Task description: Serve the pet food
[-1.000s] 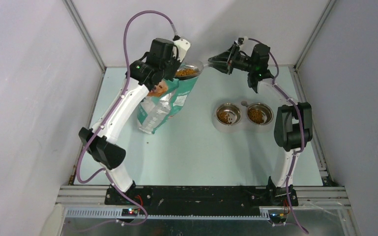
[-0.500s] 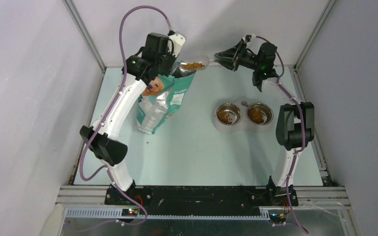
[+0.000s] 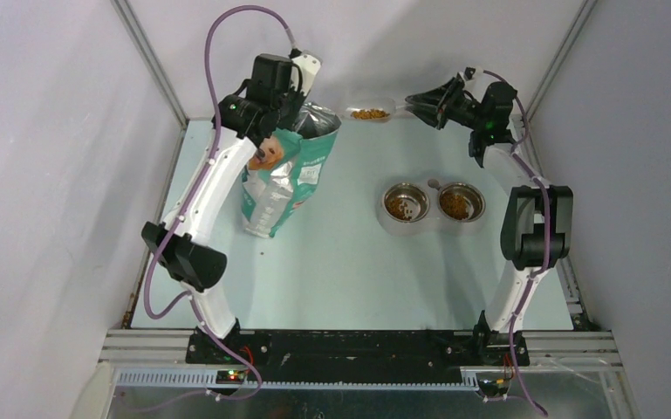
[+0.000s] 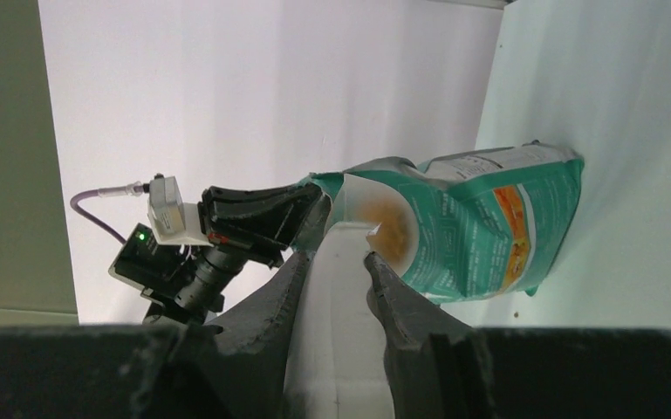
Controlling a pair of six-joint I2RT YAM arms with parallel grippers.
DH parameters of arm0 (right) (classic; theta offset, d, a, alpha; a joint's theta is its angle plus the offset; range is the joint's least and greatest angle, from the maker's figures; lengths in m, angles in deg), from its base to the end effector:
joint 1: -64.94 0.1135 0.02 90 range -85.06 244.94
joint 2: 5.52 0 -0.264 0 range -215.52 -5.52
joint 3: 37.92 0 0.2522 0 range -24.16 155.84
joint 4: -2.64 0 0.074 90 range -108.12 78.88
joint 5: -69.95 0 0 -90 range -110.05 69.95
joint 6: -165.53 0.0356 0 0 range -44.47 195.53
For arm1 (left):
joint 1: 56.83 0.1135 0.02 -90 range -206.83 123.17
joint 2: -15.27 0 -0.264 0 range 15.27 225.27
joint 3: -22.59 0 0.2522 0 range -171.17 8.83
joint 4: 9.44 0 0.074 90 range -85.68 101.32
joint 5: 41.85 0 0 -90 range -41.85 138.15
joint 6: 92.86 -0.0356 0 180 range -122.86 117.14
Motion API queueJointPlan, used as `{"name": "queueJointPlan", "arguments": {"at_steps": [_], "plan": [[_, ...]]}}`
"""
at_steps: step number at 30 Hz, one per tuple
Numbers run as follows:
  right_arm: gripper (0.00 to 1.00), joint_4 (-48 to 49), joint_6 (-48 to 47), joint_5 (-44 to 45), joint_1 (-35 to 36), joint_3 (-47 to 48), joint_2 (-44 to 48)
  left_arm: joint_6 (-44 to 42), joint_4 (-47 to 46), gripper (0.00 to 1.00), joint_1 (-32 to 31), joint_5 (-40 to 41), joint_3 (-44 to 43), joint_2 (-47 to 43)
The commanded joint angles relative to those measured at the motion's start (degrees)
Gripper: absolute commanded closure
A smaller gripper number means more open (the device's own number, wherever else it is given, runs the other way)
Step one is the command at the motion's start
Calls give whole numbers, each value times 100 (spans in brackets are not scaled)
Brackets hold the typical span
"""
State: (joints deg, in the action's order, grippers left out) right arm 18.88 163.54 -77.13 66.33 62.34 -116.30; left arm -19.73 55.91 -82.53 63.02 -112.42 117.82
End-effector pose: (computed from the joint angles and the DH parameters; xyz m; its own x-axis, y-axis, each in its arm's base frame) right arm 0.4536 0.0409 0.3236 -0.8442 0.5228 -0.1182 -0.1290 0.0157 0.9915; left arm 0.3474 -0.1571 0.4477 -0.4030 0.5052 -0.7631 0.3573 0.8545 0.3770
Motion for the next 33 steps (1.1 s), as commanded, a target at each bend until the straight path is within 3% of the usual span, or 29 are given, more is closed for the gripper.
{"name": "queueJointPlan", "arguments": {"at_steps": [1,12,20,33], "plan": [[100,210,-214,-141,-29,-324,479,61,-316,100,206,98,-334,3],[100,191,-914,-720,-616,-1067,901,118,-479,100,323,-60,-571,36],[100,-427,-1759,-1441,-1040,-1243,1084,166,-821,100,425,-291,-338,-105],[100,-2729,-3995,-1942,-2134,-1467,1228,423,-1387,100,600,-598,314,-527]]}}
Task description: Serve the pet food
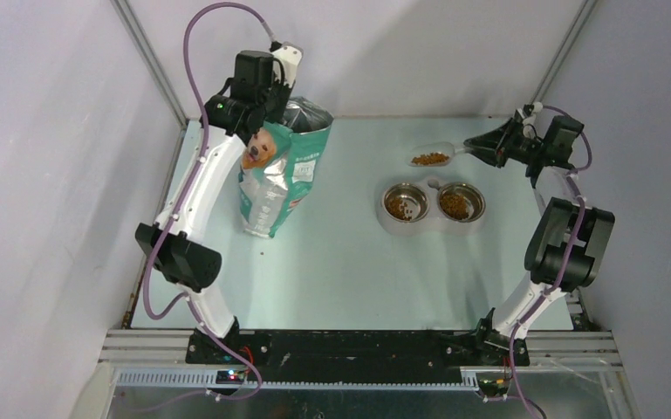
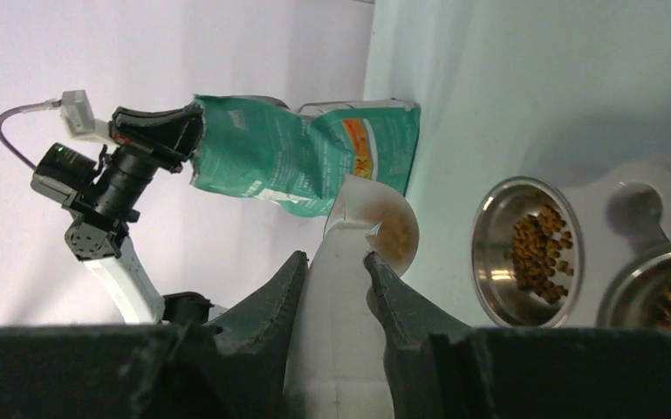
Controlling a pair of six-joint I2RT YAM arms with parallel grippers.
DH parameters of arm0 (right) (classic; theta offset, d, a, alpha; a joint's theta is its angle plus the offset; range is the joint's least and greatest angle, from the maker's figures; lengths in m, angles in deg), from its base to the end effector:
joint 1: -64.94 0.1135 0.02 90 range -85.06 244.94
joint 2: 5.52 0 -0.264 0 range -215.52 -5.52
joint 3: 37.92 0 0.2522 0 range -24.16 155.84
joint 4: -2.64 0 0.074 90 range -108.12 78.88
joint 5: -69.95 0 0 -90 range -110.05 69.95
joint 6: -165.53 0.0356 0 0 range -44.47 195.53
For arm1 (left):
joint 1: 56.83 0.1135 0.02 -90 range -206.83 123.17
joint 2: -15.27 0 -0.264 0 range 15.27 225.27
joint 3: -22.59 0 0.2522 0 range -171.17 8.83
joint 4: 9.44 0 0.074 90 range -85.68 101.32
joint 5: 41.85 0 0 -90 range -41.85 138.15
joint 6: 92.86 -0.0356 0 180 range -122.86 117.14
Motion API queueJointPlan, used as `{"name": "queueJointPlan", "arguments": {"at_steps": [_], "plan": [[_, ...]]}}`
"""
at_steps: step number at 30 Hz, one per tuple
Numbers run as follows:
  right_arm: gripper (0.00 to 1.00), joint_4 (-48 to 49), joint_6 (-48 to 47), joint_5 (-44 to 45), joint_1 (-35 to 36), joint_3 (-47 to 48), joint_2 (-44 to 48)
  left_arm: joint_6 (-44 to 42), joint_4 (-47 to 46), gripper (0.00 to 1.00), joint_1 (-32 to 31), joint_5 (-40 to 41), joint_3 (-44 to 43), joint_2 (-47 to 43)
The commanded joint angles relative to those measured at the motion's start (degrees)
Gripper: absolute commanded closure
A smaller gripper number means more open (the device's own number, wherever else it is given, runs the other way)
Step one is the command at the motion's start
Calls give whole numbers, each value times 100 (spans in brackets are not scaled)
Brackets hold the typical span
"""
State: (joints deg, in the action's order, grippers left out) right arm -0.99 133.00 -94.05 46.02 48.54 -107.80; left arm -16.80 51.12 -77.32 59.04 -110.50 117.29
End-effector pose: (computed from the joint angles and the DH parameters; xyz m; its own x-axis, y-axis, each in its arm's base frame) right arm 0.3874 -0.0966 0.2748 -0.8169 0.5257 -0.2372 -0.1474 0.2072 0.9671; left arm 0.3638 -0.1288 0.4482 -0.4018 0.4027 -0.8224 0.2952 0.9071 0.3000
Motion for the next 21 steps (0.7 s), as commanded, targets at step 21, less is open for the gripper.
{"name": "queueJointPlan", "arguments": {"at_steps": [21], "plan": [[100,-3593,-4334,1592,50,-231,1049,458,-1160,100,208,-444,695,-925]]}}
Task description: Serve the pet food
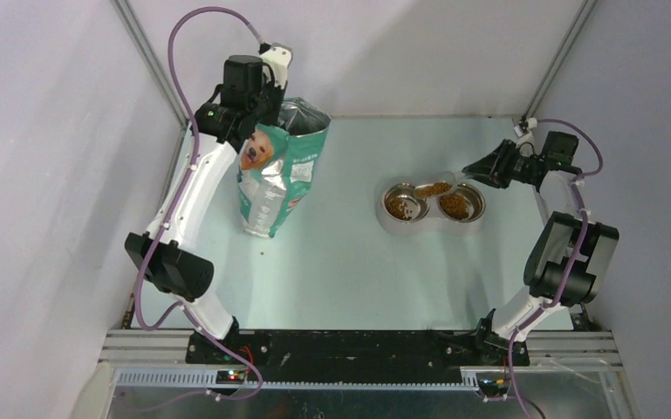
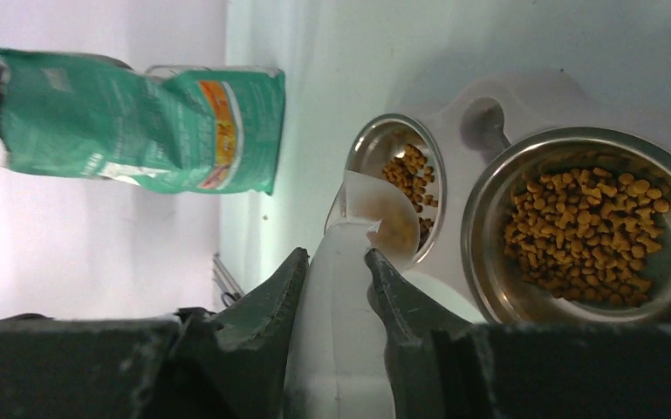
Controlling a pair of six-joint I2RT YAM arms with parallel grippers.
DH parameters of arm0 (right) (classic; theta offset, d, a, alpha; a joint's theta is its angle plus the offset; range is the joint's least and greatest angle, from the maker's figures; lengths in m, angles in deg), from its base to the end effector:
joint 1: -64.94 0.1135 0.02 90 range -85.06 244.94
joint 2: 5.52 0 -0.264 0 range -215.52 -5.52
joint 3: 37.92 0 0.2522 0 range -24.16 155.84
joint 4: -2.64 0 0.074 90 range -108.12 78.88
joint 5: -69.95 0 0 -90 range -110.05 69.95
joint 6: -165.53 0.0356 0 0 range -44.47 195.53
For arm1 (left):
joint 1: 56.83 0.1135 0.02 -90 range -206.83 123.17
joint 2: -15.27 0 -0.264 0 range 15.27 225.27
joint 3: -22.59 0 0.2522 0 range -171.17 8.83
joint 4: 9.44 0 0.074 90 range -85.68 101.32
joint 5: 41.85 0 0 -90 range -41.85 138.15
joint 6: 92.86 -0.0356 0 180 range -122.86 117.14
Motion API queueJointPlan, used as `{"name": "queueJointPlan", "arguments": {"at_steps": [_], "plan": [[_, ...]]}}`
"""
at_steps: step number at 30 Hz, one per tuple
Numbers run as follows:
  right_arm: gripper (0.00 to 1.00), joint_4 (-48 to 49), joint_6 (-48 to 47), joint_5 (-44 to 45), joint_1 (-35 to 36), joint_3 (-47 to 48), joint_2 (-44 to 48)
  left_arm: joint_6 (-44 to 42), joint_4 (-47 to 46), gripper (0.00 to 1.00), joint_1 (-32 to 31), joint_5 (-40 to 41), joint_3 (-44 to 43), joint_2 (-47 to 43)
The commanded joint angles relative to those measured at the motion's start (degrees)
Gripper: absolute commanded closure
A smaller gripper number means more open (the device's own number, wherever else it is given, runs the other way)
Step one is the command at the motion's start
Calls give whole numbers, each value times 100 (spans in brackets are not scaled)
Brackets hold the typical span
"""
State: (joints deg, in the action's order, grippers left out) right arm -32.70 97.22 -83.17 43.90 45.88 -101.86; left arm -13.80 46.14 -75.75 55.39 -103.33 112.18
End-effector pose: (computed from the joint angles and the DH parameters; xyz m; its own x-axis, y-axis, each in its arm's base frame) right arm 0.3434 -0.0981 0.2543 -0.7896 0.4828 -0.3787 -0.1121 0.4932 0.8626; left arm 0.3516 -0.1158 0.4490 -0.3746 0.3274 -0.8674 0.2914 0.9297 0.2251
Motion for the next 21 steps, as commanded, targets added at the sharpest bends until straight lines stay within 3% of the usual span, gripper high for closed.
{"name": "queueJointPlan", "arguments": {"at_steps": [1,13,18,21], "plan": [[100,-486,-884,660,304,36,482,165,-668,100,54,-88,6,-420],[100,-1134,-2195,2400,1381,415,1049,262,-763,100,55,-155,255,-545],[100,-1278,-3518,3823,2587,593,1556,276,-795,100,62,-196,335,-596],[100,-1104,-3910,4245,3105,594,1883,319,-814,100,64,-212,370,-623]]}}
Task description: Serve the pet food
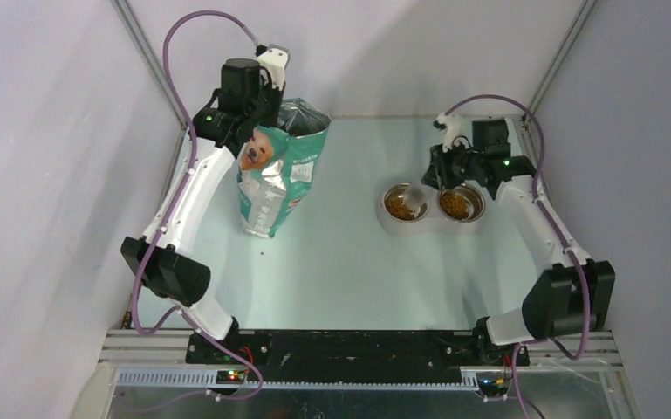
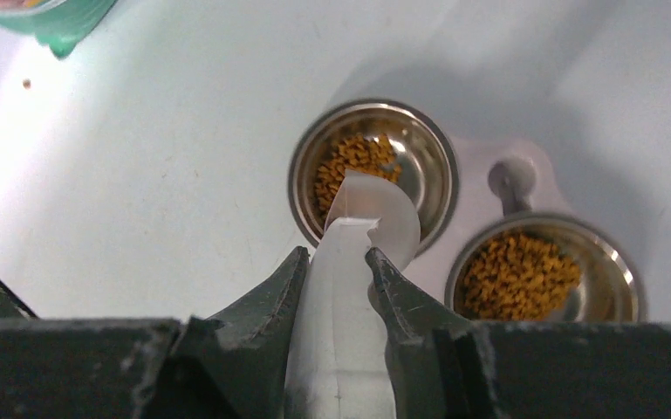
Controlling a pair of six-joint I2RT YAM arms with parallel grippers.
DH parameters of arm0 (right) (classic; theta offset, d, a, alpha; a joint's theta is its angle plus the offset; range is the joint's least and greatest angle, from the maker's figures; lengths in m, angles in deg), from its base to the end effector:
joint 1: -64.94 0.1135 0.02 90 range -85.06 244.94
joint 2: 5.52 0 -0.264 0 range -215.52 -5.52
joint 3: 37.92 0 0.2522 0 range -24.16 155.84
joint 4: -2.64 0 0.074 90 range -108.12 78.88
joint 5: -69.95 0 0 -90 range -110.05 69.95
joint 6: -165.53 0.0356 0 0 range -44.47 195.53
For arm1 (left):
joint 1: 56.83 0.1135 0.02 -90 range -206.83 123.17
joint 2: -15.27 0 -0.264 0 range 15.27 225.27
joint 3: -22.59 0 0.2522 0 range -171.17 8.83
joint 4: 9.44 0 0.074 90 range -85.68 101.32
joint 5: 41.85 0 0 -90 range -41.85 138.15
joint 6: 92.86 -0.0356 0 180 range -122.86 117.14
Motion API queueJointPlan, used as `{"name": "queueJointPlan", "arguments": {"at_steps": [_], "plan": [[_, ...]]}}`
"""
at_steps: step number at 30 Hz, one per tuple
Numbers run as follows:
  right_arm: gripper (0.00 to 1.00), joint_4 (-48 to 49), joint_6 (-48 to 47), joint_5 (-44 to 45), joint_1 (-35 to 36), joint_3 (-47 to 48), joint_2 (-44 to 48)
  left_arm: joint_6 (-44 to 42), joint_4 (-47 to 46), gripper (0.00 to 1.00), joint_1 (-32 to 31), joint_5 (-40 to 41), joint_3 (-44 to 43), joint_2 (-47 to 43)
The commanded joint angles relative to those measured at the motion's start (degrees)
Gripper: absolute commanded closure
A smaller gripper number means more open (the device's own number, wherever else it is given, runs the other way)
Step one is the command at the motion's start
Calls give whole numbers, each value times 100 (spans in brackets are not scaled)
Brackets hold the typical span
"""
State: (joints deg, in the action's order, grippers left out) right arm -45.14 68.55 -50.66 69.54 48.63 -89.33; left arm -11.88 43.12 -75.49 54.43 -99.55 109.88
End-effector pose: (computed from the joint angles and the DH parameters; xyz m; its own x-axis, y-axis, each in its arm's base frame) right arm 0.3149 0.0435 0.3140 -0.6481 -0.1571 -0.7452 -0.5102 0.8160 0.2718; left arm 0.3461 -0.1128 0.4469 -0.3608 0.2863 -0.8876 0.2842 0.9402 0.1878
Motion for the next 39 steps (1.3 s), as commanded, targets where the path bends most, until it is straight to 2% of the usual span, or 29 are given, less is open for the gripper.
{"name": "queueJointPlan", "arguments": {"at_steps": [1,5,10,16,24,33,39], "plan": [[100,251,-1121,1079,599,330,687,132,-510,100,33,-133,10,-401],[100,306,-621,1026,682,836,716,179,-503,100,42,-166,73,-408],[100,442,687,-52,611,2353,200,339,-431,100,39,-329,17,-326],[100,1331,2408,-1068,876,3702,-620,752,-160,100,33,-716,-386,8],[100,1878,3147,-1422,1534,4703,-1655,1360,-42,100,-106,-1186,-625,421],[100,857,1993,-1090,1863,4830,-2260,1246,108,100,-280,-1312,-792,463],[100,-75,1016,-816,2274,5407,-2752,1236,-56,100,-326,-1553,-766,323]]}}
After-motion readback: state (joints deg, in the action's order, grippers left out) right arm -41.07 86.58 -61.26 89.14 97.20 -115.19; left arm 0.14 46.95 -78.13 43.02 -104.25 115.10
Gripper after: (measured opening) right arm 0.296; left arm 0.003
